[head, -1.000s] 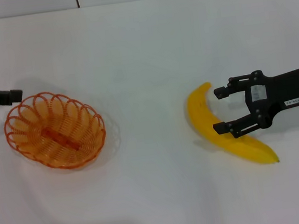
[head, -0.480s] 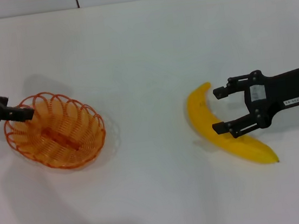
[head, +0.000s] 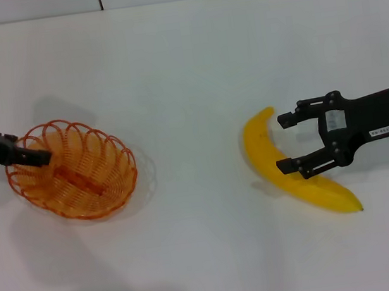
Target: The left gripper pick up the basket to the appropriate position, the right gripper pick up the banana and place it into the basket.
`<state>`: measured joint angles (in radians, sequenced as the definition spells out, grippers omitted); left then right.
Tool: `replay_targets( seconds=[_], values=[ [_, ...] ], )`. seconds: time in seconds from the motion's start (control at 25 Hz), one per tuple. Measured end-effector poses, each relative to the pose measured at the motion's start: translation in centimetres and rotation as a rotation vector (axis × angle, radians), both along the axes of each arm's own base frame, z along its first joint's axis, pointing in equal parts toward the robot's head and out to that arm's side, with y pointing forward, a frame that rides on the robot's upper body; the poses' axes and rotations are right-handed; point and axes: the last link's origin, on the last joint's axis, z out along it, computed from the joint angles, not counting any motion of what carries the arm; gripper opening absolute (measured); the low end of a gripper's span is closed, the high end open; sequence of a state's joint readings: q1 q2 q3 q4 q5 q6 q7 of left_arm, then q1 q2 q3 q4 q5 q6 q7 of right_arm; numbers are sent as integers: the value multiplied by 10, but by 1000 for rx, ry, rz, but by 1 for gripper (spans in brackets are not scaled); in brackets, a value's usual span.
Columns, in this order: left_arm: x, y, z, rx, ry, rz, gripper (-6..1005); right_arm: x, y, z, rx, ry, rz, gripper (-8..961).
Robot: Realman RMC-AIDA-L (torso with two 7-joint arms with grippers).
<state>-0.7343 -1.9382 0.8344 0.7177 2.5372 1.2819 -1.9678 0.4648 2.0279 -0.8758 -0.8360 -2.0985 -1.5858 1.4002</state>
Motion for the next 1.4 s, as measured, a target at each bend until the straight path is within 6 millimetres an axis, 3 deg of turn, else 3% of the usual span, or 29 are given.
replay_targets(
  seconds=[0.64,0.76,0.96,1.4],
  values=[
    [0,3,-3,20,13,-10,765,2,2,-2,13,-10,-8,892],
    [0,3,-3,20,13,-10,526,2,2,-3,10,-9,-7,892],
    [-1,2,-4,17,16,-13,281,2,2,-3,11,-9,-5,892],
    [10,2,2,11,-23,-38,99,4,1,-3,11,-9,-12,893]
  ],
)
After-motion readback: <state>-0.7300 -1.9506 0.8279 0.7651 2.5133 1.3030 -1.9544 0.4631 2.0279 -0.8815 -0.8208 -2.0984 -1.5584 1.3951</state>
